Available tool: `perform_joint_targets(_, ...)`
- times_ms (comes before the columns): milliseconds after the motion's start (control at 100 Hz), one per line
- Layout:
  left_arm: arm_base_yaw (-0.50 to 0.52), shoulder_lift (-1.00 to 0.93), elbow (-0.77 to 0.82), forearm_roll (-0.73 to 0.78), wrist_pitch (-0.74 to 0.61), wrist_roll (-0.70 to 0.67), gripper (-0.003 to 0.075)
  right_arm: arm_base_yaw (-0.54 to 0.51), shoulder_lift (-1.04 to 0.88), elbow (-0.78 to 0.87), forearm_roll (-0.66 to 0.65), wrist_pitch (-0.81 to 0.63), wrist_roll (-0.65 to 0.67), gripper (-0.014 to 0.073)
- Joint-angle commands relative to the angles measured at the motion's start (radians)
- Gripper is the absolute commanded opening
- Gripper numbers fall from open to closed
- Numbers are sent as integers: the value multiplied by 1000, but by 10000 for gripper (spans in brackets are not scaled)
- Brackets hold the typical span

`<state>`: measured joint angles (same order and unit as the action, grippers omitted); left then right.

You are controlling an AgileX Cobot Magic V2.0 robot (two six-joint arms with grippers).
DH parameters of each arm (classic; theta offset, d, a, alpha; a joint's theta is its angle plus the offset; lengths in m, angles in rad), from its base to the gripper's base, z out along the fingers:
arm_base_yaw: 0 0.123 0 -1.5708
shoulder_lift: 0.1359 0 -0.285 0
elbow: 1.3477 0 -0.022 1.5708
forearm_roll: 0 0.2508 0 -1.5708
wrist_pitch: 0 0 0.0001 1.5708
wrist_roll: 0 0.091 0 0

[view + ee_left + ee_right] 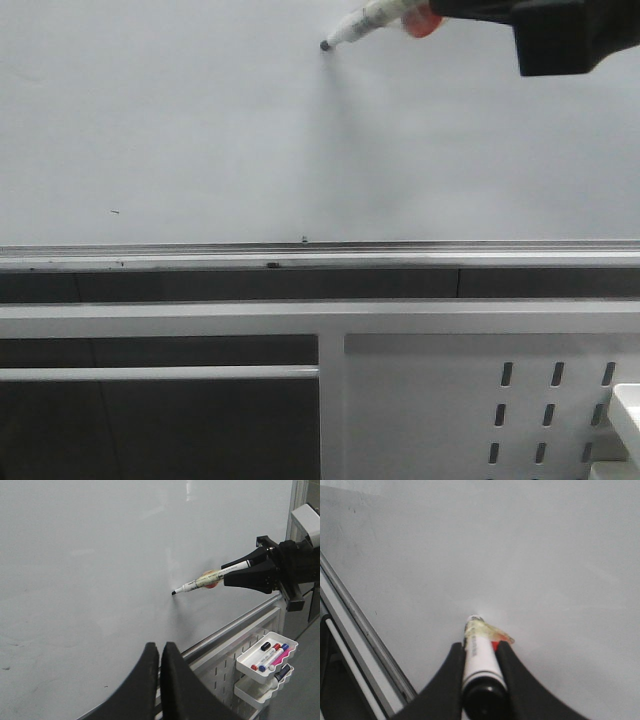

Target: Write number 1 on whiteboard

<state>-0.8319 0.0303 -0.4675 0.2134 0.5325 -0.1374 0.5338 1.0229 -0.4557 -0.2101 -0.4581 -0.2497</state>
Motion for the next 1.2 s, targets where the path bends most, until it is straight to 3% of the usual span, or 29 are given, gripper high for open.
perform_joint_targets(0, 3, 15, -21, -1, -86, -9, -20, -29, 2, -36, 65, -87, -11, -69)
perform_joint_targets(300, 3, 15, -10, -1, -86, -9, -20, -29, 42, -34, 112, 22, -9, -69)
perform_joint_targets(700, 3, 15, 26, -1, -100, -9, -20, -25, 283, -34, 125, -8, 61, -70)
perform_joint_targets(1030, 3, 15, 26, -1, -103, -9, -20, -7, 264, -34, 125, -63, 61, -72)
perform_joint_targets(1190, 3, 15, 26, -30, -103, -9, -20, 105, 128, -36, 115, 36, 61, -72)
